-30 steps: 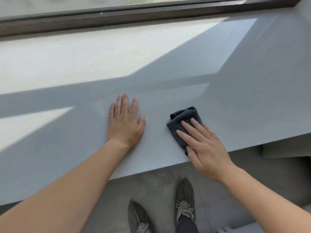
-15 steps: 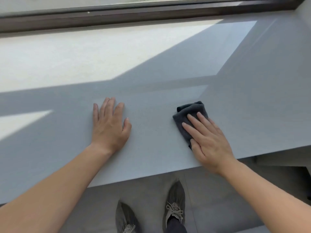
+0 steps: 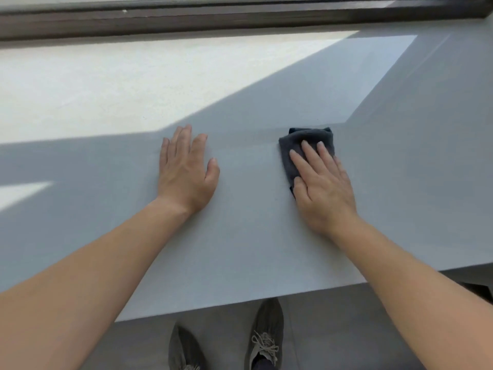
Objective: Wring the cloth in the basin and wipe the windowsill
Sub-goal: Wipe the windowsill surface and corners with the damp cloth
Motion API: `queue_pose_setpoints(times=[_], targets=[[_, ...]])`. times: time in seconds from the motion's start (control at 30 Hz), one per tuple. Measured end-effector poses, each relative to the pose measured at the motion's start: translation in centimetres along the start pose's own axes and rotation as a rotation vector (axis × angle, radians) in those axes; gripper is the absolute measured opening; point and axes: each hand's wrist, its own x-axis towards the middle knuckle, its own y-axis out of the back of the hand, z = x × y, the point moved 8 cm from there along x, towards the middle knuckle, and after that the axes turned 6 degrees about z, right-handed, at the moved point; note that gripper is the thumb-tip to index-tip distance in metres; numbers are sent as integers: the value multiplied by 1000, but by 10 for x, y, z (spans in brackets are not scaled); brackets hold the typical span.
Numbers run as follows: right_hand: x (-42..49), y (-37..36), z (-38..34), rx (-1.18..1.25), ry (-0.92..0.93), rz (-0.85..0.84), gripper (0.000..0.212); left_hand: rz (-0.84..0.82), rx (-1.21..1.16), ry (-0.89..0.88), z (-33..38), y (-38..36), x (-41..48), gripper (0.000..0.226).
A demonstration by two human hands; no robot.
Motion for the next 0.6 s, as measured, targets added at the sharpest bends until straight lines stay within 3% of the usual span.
queue_pose_setpoints(times=[0.07, 0.2, 0.3, 0.43, 0.5, 0.6], targets=[[25, -2, -7, -11, -78, 40, 57, 11, 10, -13, 1, -3, 17, 62], [16, -17, -61, -26, 229, 6, 58, -6, 66, 20, -7, -14, 40, 57], [29, -13, -46, -33, 327, -39, 57, -20, 125, 40, -12, -20, 41, 61], [88, -6, -5, -13, 1, 3, 57, -16, 122, 49, -13, -18, 36, 66], [99, -8, -20, -34, -46, 25, 57, -12, 121, 64, -14, -17, 36, 69], [87, -18, -59, -47, 236, -37, 58, -23, 150, 98, -16, -17, 34, 73]])
